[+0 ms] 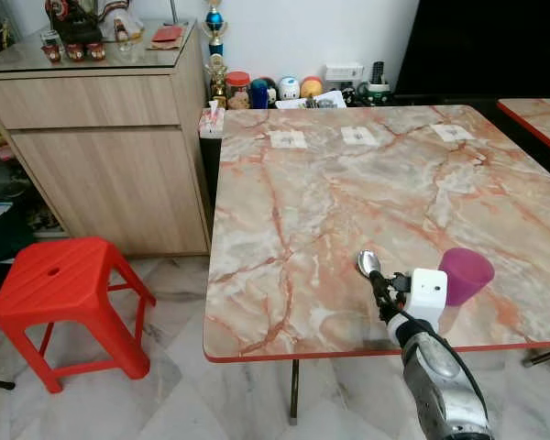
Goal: Setting the table
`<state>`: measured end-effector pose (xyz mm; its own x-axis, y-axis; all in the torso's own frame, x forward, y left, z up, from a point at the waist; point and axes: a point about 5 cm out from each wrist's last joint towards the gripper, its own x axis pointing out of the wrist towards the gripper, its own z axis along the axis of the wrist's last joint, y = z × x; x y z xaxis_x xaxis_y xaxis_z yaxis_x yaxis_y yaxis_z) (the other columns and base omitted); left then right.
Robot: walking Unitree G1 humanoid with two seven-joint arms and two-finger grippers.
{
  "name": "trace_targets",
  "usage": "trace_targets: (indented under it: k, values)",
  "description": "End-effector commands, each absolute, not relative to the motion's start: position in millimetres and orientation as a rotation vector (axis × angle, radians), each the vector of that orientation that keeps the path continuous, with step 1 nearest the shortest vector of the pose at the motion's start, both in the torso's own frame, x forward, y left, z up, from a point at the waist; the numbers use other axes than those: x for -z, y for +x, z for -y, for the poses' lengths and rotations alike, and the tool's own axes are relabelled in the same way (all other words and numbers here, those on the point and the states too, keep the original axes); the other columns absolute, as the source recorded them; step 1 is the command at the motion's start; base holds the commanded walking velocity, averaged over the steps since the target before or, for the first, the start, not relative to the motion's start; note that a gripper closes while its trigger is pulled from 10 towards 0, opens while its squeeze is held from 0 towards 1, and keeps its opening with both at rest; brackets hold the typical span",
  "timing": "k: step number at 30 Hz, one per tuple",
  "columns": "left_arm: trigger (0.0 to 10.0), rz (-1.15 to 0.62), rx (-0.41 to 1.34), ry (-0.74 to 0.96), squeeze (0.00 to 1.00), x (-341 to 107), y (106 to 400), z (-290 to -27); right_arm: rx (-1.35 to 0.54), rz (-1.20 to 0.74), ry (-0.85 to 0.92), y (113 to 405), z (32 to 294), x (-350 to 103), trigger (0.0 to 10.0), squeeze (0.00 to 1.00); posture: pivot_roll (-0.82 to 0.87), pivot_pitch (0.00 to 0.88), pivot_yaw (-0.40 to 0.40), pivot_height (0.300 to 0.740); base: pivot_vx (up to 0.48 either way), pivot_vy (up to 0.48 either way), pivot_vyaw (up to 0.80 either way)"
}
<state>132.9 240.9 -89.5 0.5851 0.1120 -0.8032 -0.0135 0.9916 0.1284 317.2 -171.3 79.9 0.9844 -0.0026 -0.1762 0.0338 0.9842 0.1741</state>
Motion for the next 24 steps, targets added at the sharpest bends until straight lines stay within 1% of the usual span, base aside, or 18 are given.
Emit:
trace_targets:
  k: [1,14,24]
  values:
    - [10.0,-0.977,-0.077,0.115,0.00,91.7,124.5,-244.6,0.036,-0.190,0.191,318.9,173.8,-81.8,10.0,0.00,0.01,0.077,-0.012,0.740,0.000,0.000,0.00]
    - [10.0,-0.978,-0.070,0.113,0.00,92.5,126.8,-240.0,0.015,-0.262,0.163,319.7,170.2,-78.2,10.0,0.00,0.02,0.075,-0.012,0.740,0.000,0.000,0.00]
    - [10.0,-0.978,-0.066,0.117,0.00,92.6,127.8,-238.6,0.032,-0.280,0.144,321.7,175.5,-79.2,10.0,0.00,0.02,0.066,-0.009,0.740,0.000,0.000,0.00]
